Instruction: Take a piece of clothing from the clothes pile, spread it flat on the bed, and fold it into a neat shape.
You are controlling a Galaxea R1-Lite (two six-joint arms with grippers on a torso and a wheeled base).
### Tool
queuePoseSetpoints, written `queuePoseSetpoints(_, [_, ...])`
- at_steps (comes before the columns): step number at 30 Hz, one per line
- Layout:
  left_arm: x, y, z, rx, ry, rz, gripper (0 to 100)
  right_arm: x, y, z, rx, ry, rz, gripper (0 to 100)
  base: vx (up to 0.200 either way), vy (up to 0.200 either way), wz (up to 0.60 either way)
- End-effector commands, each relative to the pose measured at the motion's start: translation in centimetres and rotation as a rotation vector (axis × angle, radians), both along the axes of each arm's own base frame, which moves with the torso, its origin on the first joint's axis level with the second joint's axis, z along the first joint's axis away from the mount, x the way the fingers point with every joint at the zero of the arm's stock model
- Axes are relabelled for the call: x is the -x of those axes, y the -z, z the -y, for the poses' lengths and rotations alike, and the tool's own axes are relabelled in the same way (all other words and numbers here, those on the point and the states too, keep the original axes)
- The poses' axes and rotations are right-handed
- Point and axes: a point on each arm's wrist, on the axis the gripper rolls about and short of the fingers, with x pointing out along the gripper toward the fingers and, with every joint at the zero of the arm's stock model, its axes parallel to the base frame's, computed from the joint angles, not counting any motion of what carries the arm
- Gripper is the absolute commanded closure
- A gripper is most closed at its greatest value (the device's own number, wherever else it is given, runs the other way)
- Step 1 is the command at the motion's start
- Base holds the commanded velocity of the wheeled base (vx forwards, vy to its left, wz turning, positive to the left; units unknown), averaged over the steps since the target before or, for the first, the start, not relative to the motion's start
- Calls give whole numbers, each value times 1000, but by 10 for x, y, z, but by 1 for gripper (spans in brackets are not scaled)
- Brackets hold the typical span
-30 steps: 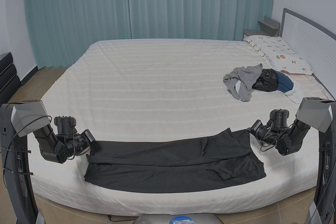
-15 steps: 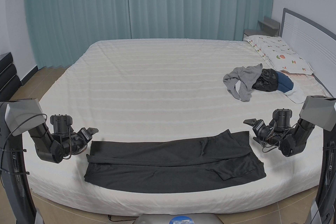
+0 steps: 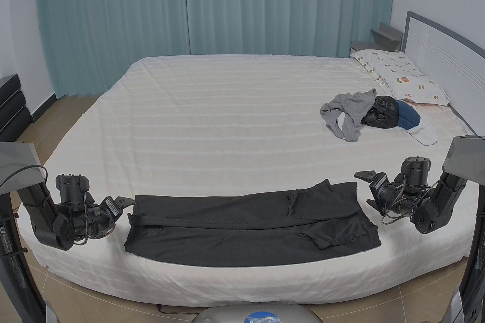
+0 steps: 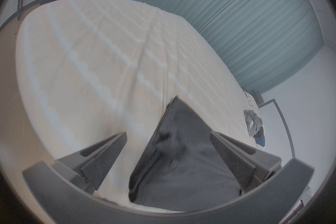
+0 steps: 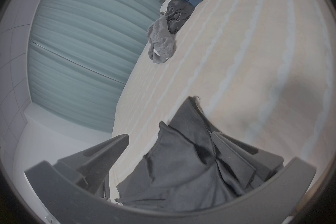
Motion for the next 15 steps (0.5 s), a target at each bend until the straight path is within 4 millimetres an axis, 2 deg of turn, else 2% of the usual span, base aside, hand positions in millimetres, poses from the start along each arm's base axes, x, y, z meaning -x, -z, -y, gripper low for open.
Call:
queuePoseSetpoints(1, [23,6,5,14,33,-31,0,4,2,-2,4,-9,-15,0,0,0,0])
queuePoseSetpoints(7, [28,25,20,3,76,-91,0,4,7,-4,6,-14,-26,0,0,0,0])
queuePoseSetpoints(15, [28,29,23,-9,71,-100,0,4,6,-4,5,-16,-25,0,0,0,0])
